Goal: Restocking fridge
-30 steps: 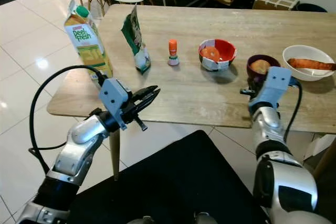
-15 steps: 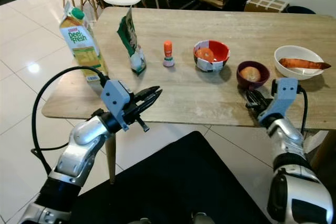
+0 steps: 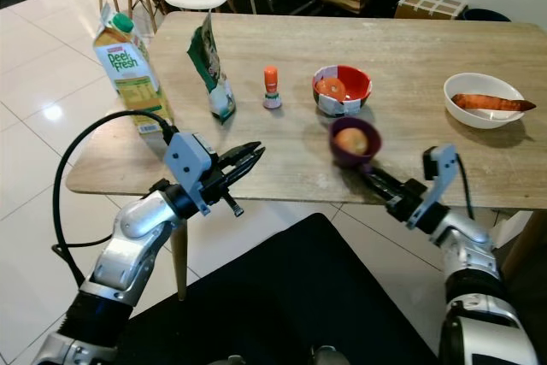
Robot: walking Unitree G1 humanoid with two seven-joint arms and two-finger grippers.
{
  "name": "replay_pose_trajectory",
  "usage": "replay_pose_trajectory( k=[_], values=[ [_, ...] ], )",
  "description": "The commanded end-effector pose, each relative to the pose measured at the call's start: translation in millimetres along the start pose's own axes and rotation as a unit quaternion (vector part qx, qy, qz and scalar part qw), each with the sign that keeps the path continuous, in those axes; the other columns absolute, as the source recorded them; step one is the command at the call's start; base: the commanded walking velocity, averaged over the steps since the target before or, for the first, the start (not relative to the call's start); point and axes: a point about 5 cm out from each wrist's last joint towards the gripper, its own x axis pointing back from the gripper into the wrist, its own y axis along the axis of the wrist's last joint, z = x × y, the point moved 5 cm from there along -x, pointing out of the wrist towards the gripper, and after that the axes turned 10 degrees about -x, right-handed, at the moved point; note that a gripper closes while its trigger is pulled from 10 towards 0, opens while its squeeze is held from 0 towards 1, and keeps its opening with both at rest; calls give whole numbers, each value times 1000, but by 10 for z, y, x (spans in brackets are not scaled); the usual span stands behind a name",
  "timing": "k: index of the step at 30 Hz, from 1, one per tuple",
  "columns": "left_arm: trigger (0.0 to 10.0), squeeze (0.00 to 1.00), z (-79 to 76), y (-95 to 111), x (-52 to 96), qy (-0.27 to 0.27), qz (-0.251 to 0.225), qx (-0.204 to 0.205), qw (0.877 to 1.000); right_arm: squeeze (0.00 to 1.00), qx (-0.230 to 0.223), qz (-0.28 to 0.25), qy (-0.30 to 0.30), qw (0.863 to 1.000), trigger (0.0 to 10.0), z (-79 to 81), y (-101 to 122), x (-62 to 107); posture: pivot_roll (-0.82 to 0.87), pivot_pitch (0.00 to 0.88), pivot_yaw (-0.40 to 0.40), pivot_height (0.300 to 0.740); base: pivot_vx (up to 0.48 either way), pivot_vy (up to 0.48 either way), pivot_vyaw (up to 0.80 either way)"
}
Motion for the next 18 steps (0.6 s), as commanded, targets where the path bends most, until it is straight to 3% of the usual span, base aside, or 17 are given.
replay_pose_trajectory(
  k=[1,14,15,16,17,18],
  values=[
    [10000,0,-27,-52,36,4,6,8,1000,0,9,17,3,1000,10000,30,-67,-34,-55,125,13,740,0,0,0],
    [10000,0,-10,-61,51,12,9,7,1000,31,76,6,-20,997,10000,19,62,-136,-54,125,11,740,0,0,0],
    [10000,0,-15,-65,53,12,10,10,1000,216,76,6,-17,997,10000,24,69,-140,-55,125,11,740,0,0,0],
    [10000,0,-16,-67,54,12,10,11,1000,216,76,6,-17,997,10000,24,70,-141,-55,125,11,740,0,0,0],
    [10000,0,-17,-72,62,13,11,12,1000,325,78,8,-17,997,10000,22,71,-140,-56,124,12,740,0,0,0],
    [10000,0,-17,-72,62,13,11,12,1000,325,78,8,-17,997,10000,22,71,-140,-56,124,12,740,0,0,0]
  ],
)
